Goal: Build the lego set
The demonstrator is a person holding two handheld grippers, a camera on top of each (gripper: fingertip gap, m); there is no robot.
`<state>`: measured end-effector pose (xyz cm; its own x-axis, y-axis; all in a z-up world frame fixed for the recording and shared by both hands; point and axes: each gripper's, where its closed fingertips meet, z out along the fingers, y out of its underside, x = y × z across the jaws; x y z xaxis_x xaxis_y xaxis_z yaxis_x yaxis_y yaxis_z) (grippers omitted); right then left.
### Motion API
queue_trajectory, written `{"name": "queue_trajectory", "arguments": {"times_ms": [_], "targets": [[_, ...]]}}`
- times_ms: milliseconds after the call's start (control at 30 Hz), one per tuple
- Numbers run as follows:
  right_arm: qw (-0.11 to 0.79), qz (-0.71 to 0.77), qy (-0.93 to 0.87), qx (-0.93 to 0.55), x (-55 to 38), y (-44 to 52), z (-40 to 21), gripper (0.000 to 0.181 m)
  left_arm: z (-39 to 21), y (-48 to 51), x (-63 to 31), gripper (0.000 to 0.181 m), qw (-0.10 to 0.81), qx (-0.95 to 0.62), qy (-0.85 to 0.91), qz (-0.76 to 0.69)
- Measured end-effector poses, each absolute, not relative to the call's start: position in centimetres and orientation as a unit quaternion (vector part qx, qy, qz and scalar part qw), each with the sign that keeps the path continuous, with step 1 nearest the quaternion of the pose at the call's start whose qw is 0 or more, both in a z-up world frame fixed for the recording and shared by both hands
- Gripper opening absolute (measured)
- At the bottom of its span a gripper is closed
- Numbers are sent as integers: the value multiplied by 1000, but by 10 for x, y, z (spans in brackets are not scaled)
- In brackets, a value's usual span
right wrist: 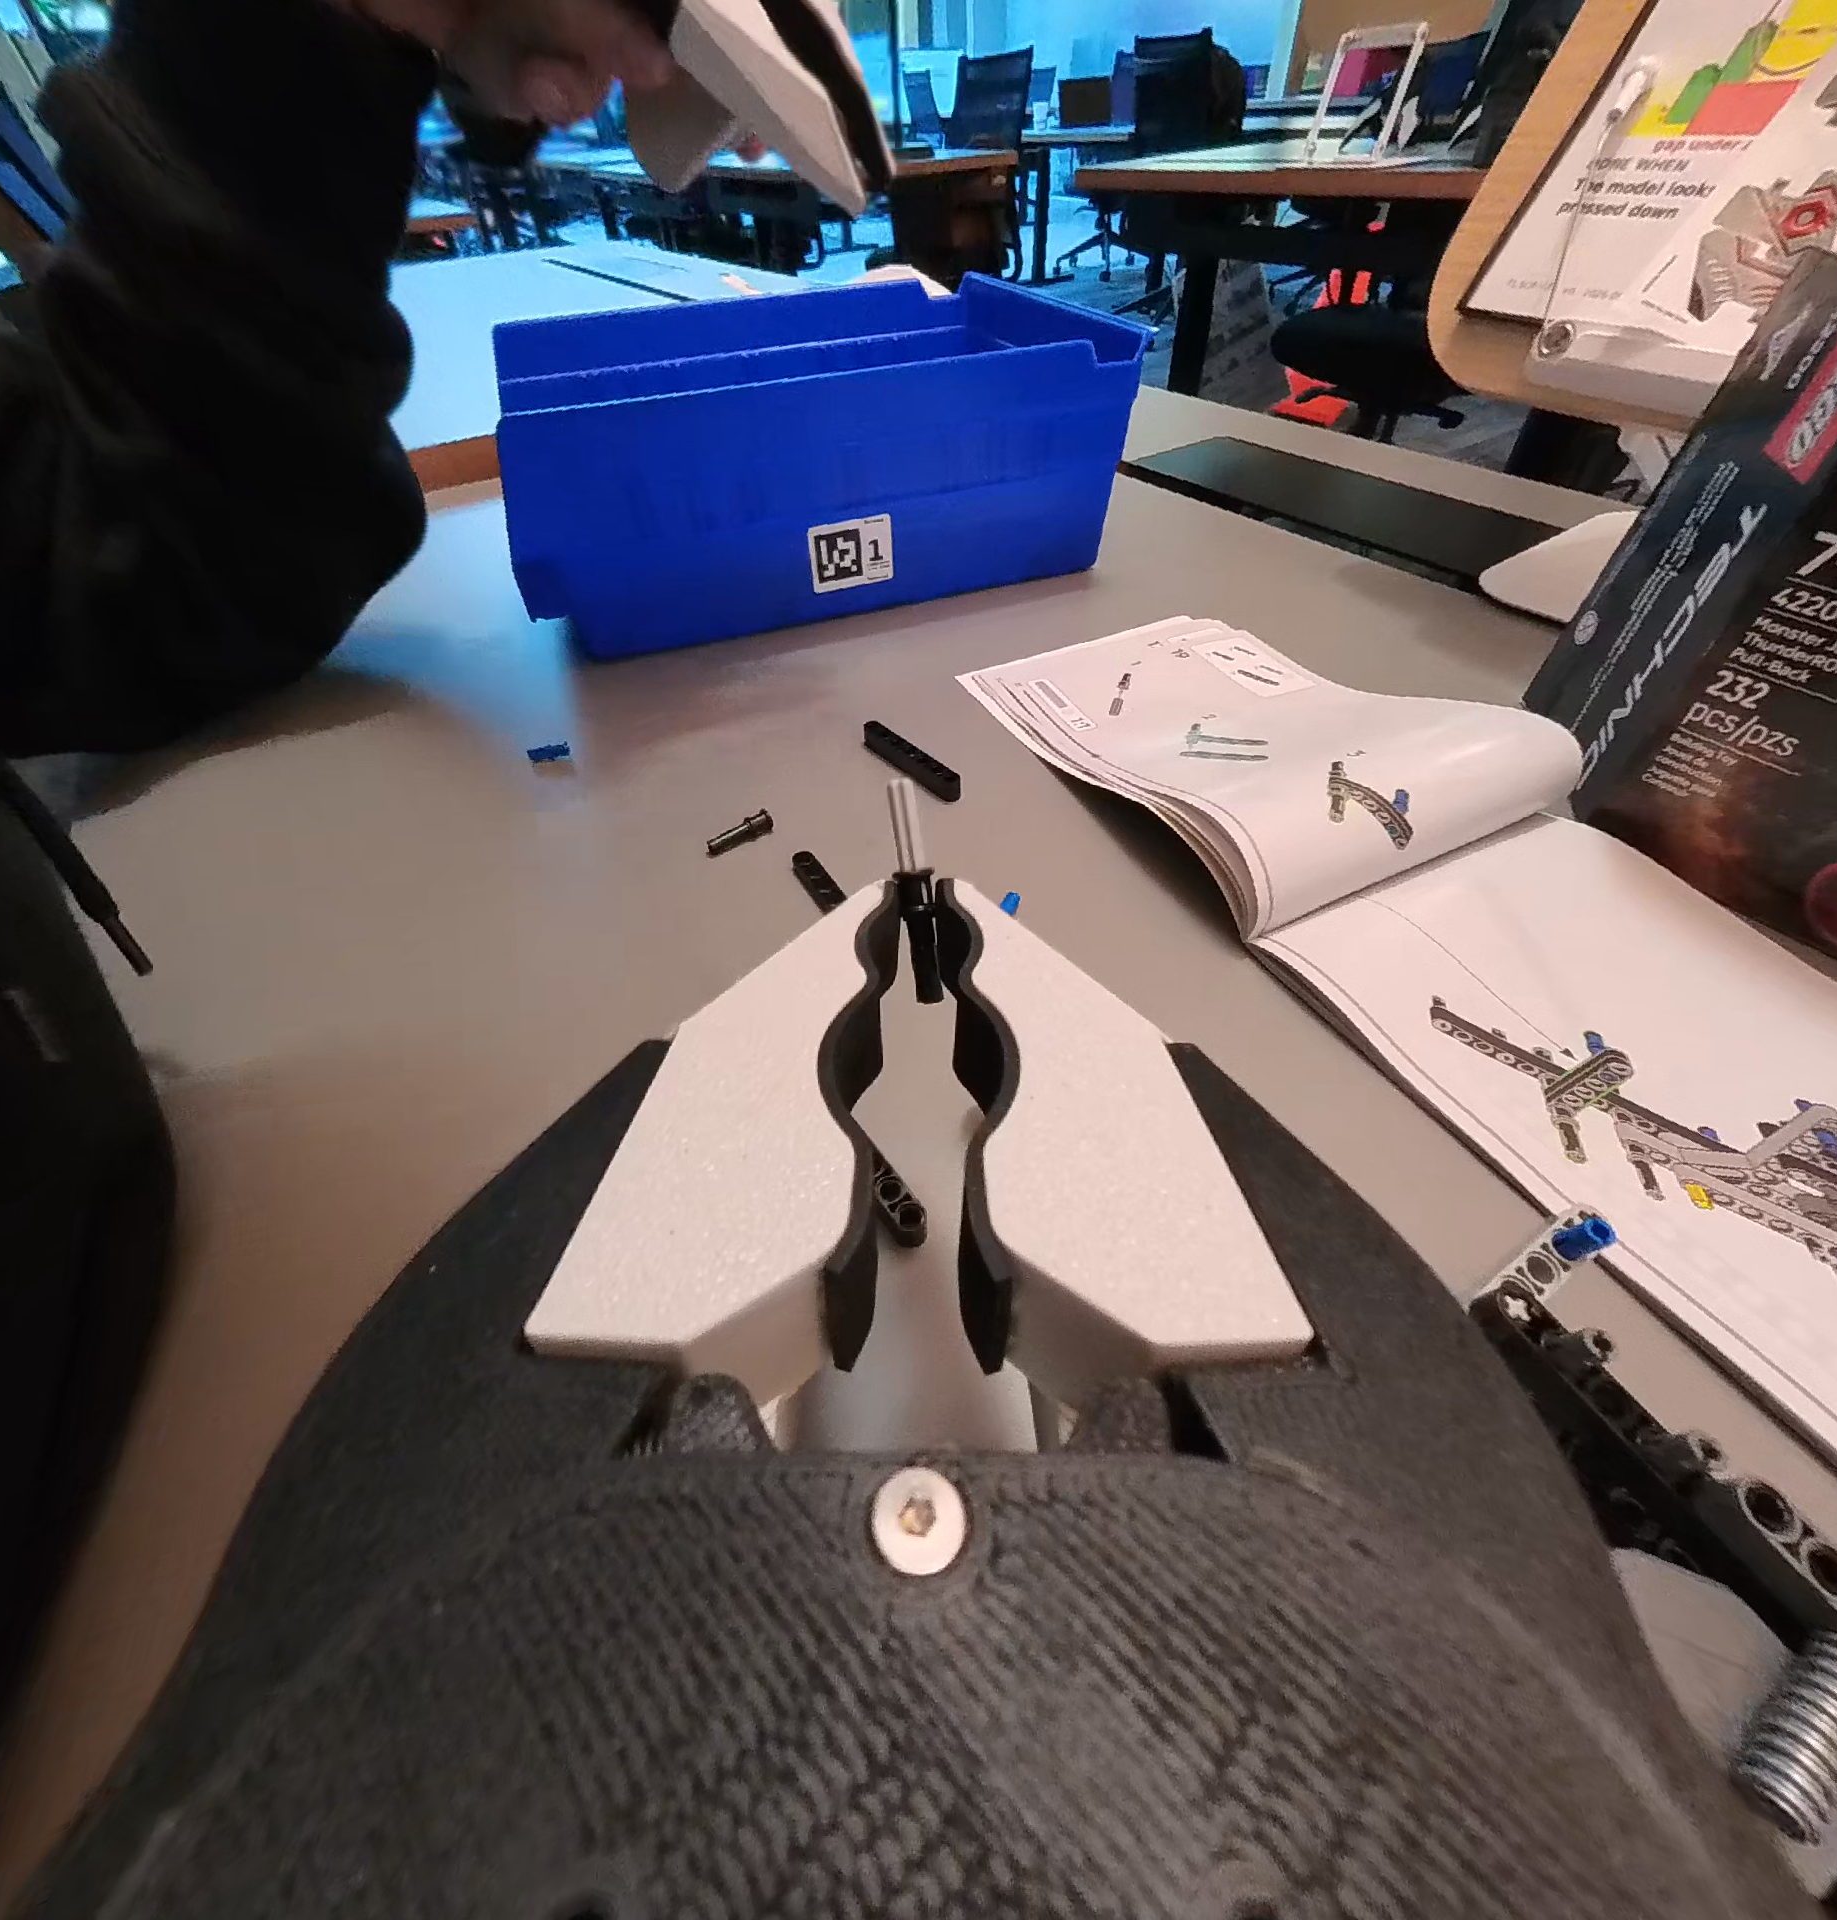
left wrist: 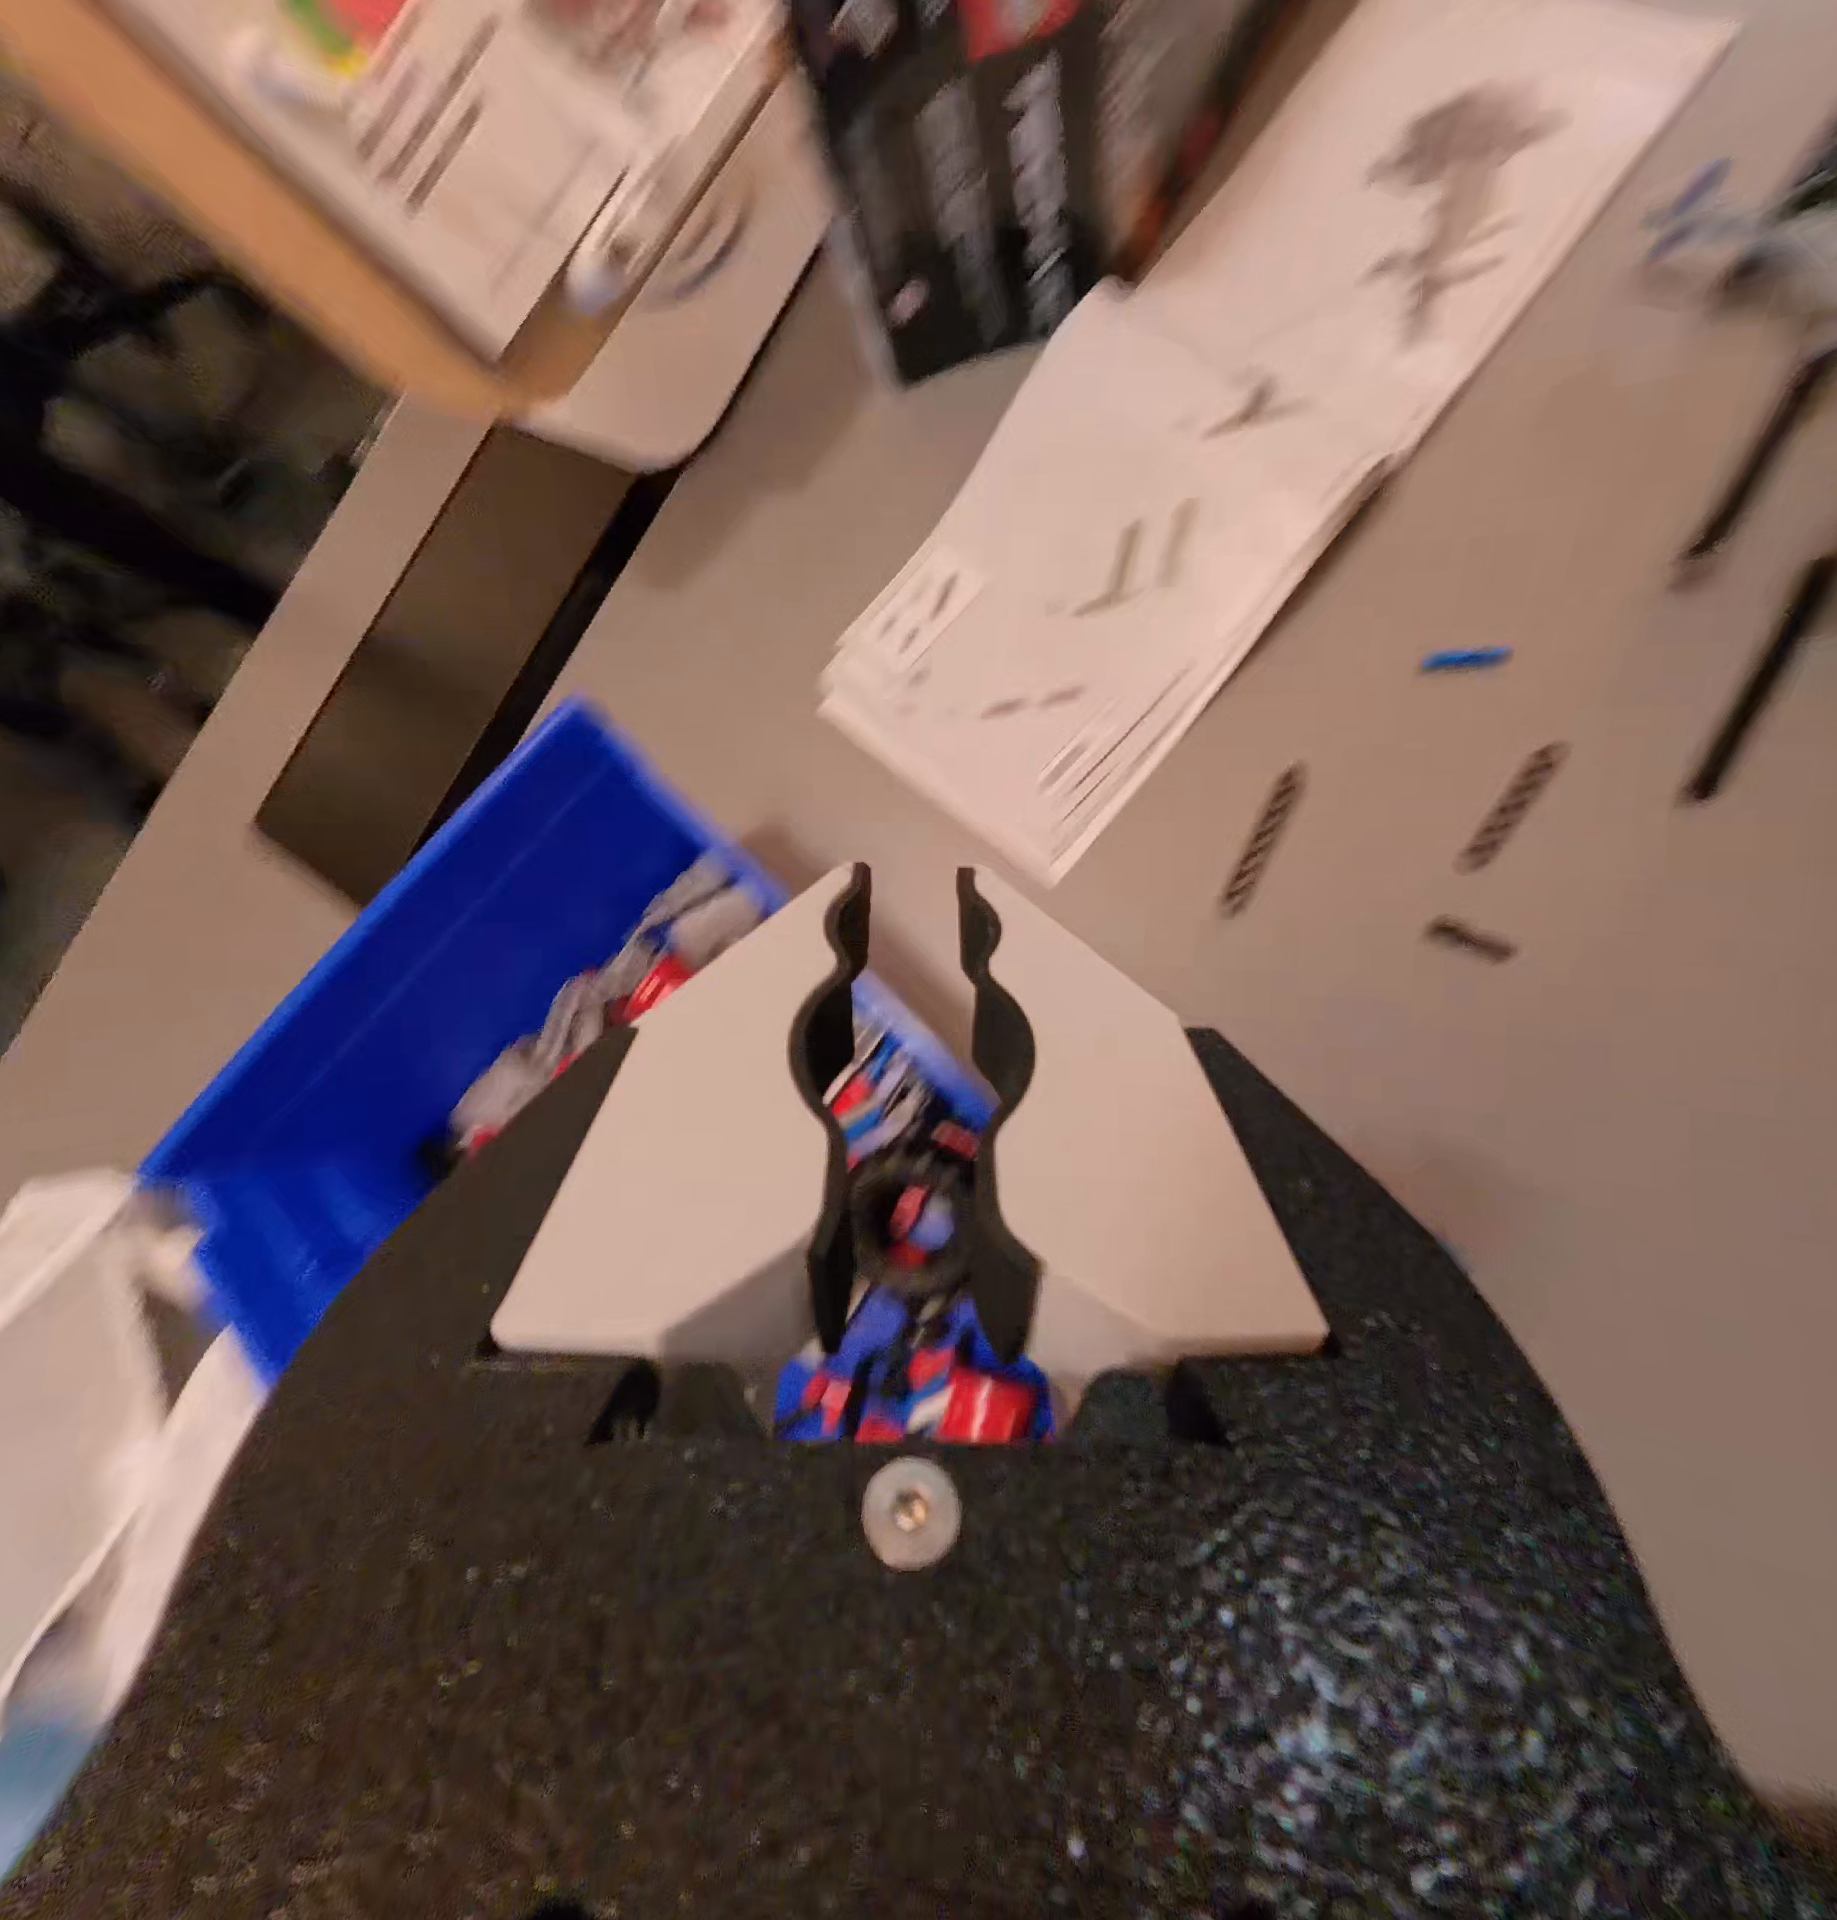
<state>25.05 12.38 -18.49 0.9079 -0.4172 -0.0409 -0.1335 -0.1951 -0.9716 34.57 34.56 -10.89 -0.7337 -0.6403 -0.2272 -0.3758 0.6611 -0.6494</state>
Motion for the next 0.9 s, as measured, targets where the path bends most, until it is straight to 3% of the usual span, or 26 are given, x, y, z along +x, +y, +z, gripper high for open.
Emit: {"name": "queue_trajectory", "arguments": {"times_ms": [133, 233, 300, 400, 567, 900], "targets": [[607, -118, 178, -765, 248, 125, -185, 4, -131, 447, 347, 10, 250, -406, 867, -143], [606, -108, 181, -767, 248, 126, -183, 4, -166, 517, 316, 6, 197, -472, 859, 17], [605, -102, 185, -768, 249, 126, -184, 4, -183, 544, 303, 14, 168, -493, 850, 83], [604, -106, 182, -769, 248, 126, -184, 4, -195, 552, 304, 21, 146, -521, 838, 75], [594, -107, 173, -778, 246, 129, -188, 4, -201, 555, 279, 8, 133, -517, 841, 85], [594, -99, 165, -781, 243, 131, -188, 4, -249, 557, 260, 0, 67, -467, 866, 168]]}}
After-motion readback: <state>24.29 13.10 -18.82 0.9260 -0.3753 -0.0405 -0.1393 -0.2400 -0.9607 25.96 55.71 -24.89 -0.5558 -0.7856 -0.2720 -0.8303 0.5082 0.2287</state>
